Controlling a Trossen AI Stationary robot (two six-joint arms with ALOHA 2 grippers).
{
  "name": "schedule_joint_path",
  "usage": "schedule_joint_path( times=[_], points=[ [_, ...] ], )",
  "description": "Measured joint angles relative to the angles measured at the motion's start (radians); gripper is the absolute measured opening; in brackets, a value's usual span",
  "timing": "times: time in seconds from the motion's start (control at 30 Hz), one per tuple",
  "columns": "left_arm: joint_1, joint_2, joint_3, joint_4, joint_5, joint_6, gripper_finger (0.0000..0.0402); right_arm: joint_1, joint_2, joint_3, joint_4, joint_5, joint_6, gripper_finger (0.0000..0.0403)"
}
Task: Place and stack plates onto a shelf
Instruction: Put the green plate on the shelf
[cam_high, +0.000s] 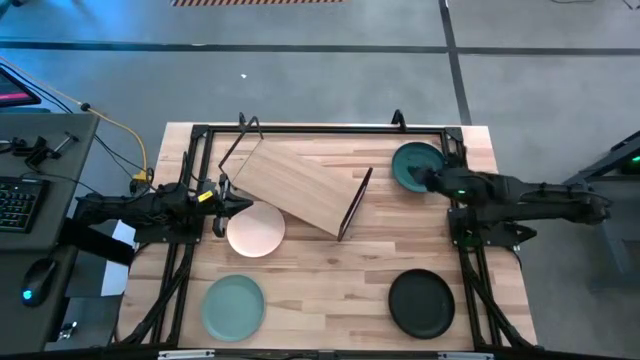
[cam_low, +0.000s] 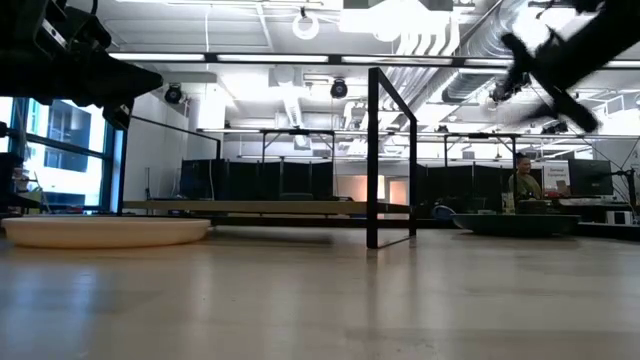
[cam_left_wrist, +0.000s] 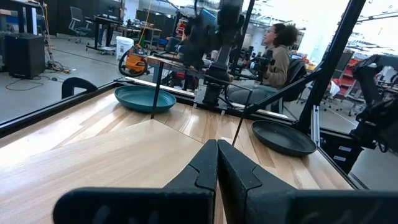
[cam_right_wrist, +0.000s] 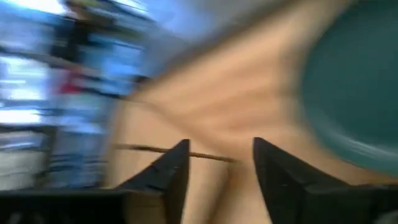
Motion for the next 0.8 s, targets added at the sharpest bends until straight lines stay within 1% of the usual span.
schedule_joint_path(
  times=[0.07, 0.13, 0.2, 0.23, 0.3, 0.4, 0.47, 0.7, 0.8],
  points=[
    [0.0, 0.0, 0.0, 0.0, 0.0, 0.0, 0.0, -0.037, 0.053, 0.03, -0.187, -0.074, 0.128, 0.0193],
    [0.0, 0.0, 0.0, 0.0, 0.0, 0.0, 0.0, -0.063, 0.096, 0.028, -0.299, -0.145, 0.223, 0.0213],
    [0.0, 0.0, 0.0, 0.0, 0.0, 0.0, 0.0, -0.077, 0.131, 0.003, -0.336, -0.198, 0.281, 0.0222],
    [0.0, 0.0, 0.0, 0.0, 0.0, 0.0, 0.0, -0.08, 0.147, -0.008, -0.32, -0.204, 0.286, 0.0224],
    [0.0, 0.0, 0.0, 0.0, 0.0, 0.0, 0.0, -0.088, 0.174, -0.023, -0.281, -0.201, 0.329, 0.0225],
    [0.0, 0.0, 0.0, 0.0, 0.0, 0.0, 0.0, -0.097, 0.212, -0.053, -0.265, -0.141, 0.414, 0.0222],
    [0.0, 0.0, 0.0, 0.0, 0.0, 0.0, 0.0, -0.103, 0.237, -0.072, -0.251, -0.106, 0.494, 0.0218],
    [0.0, 0.0, 0.0, 0.0, 0.0, 0.0, 0.0, -0.104, 0.325, -0.135, -0.193, -0.043, 0.754, 0.0209],
    [0.0, 0.0, 0.0, 0.0, 0.0, 0.0, 0.0, -0.11, 0.354, -0.148, -0.163, -0.032, 0.793, 0.0208]
  ],
)
